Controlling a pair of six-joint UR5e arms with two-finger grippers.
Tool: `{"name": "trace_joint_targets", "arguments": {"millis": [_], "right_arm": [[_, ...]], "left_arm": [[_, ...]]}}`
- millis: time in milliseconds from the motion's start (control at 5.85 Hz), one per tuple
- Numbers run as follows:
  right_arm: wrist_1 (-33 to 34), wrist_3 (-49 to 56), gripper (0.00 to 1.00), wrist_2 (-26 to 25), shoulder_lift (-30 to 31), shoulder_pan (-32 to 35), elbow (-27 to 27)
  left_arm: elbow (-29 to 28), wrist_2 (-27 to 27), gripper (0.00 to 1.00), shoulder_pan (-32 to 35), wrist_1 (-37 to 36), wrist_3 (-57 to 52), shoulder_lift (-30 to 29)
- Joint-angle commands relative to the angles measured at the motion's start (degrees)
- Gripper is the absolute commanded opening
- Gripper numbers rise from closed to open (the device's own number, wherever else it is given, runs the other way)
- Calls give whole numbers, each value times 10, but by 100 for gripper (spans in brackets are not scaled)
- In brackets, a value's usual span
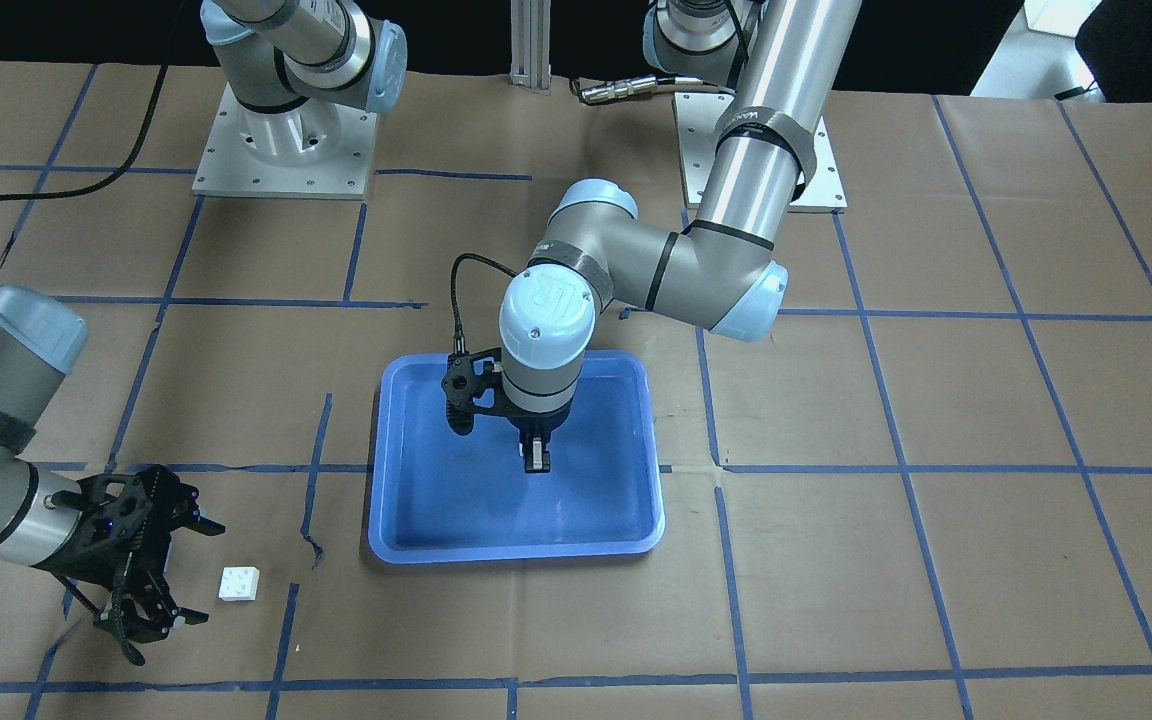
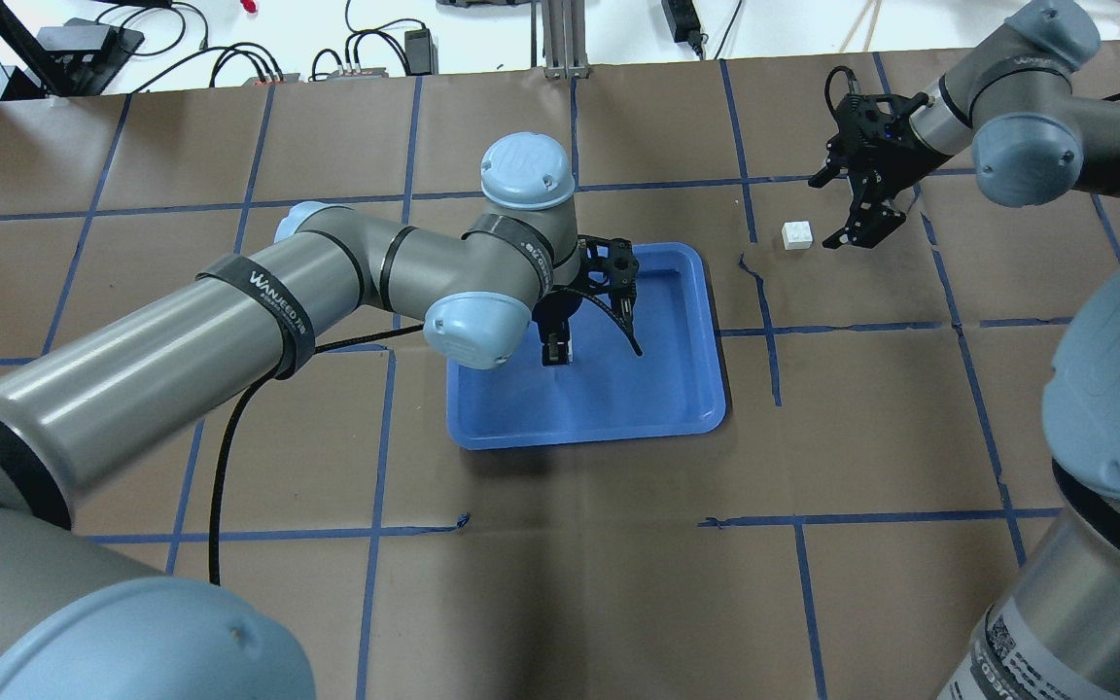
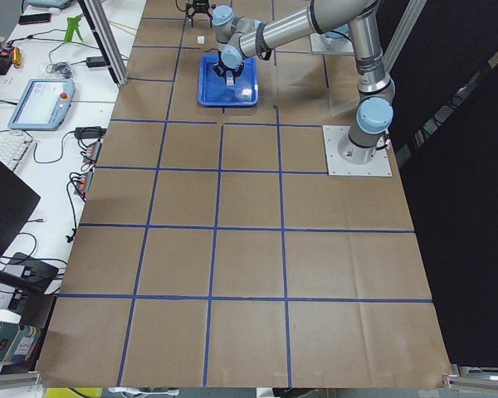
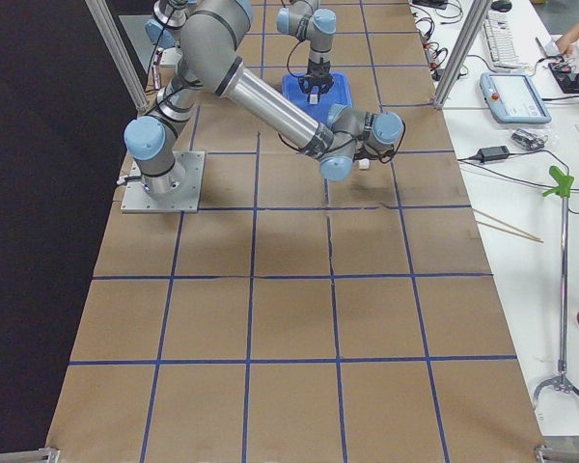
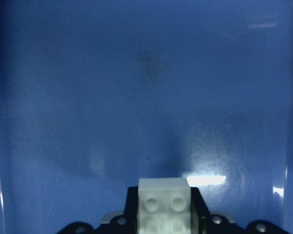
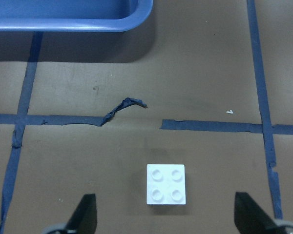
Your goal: Assemble white blocks and place on blue tray
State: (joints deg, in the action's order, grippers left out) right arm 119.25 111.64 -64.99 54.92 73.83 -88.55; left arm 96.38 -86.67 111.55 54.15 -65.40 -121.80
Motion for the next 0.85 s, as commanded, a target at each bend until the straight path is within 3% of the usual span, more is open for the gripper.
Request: {"name": "trace_joint_targets", "arguments": {"millis": [0, 171, 513, 684], "right_arm": [[6, 4, 100, 0, -8, 0, 0], [5, 4, 100, 0, -9, 0, 0], [3, 3, 100, 1, -14, 0, 1], [-1, 1, 100, 1, -16, 1, 1]], "left_arm": [[1, 1, 11, 3, -11, 8, -5], [2, 2, 82, 3, -13, 7, -4], [3, -1, 98, 3, -6, 9, 13], [3, -3, 98, 4, 4, 20, 36]]}}
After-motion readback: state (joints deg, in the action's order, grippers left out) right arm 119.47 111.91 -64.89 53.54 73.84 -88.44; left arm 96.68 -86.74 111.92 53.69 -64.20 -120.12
